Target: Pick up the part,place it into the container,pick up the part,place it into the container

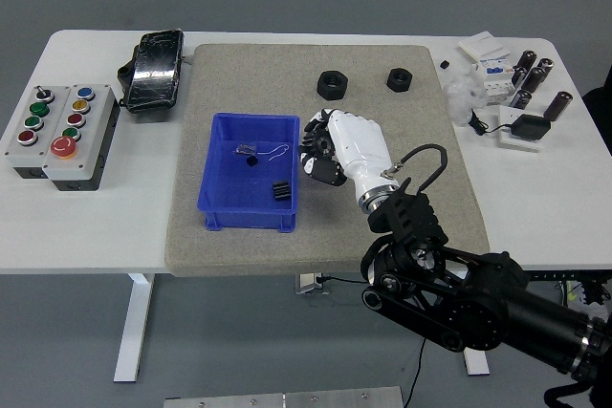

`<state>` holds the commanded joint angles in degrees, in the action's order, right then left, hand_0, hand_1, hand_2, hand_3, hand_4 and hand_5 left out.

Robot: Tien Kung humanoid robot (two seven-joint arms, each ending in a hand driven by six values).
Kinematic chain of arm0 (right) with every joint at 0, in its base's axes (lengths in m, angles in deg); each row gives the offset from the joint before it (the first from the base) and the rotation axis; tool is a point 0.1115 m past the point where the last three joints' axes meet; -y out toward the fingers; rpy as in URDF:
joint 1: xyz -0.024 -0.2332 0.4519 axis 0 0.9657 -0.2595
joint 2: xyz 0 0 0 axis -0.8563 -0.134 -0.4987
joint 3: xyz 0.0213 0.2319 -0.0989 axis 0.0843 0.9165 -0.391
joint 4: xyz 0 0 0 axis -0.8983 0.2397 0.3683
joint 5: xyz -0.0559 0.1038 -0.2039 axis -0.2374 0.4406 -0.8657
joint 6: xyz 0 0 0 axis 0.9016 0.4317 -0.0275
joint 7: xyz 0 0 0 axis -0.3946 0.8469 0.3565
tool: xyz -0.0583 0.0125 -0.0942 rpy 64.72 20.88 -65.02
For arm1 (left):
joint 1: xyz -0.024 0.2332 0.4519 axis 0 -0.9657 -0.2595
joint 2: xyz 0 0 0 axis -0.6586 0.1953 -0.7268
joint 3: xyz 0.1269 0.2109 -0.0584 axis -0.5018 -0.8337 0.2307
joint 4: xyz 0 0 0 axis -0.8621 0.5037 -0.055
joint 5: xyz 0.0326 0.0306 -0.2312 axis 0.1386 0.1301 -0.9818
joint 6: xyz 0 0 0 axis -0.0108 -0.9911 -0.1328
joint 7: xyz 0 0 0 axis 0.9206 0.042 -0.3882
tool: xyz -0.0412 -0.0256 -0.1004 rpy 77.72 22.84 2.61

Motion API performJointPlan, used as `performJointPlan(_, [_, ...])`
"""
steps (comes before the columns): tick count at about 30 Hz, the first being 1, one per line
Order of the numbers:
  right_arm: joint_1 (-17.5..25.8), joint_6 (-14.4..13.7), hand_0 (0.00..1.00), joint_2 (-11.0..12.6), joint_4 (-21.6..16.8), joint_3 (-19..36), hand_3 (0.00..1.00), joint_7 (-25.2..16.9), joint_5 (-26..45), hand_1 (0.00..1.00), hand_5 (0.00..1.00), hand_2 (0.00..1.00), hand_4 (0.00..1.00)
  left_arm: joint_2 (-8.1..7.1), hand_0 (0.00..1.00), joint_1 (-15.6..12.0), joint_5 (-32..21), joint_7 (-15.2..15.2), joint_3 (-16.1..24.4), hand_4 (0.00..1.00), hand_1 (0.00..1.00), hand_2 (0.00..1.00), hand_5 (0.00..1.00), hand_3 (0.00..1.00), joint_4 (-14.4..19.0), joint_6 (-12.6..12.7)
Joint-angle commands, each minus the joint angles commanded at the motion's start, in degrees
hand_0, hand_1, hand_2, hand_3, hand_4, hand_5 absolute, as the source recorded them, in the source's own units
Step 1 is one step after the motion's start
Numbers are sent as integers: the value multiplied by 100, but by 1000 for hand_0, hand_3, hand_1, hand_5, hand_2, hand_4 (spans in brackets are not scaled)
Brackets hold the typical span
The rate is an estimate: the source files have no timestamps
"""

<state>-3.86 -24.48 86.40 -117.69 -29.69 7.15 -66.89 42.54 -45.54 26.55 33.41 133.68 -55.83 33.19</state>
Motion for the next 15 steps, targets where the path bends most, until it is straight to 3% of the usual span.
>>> performJointPlan(5, [-51,-324,517,-121,-37,-327,465,-342,488,557,2,482,273,-1,629,8,-10,-3,-6,652,552,531,384,608,0,1])
performJointPlan(15, [-175,-339,534,-255,23,-625,470,-551,786,570,2,504,292,-6,629,7,-9,2,-7,655,552,533,386,609,0,1])
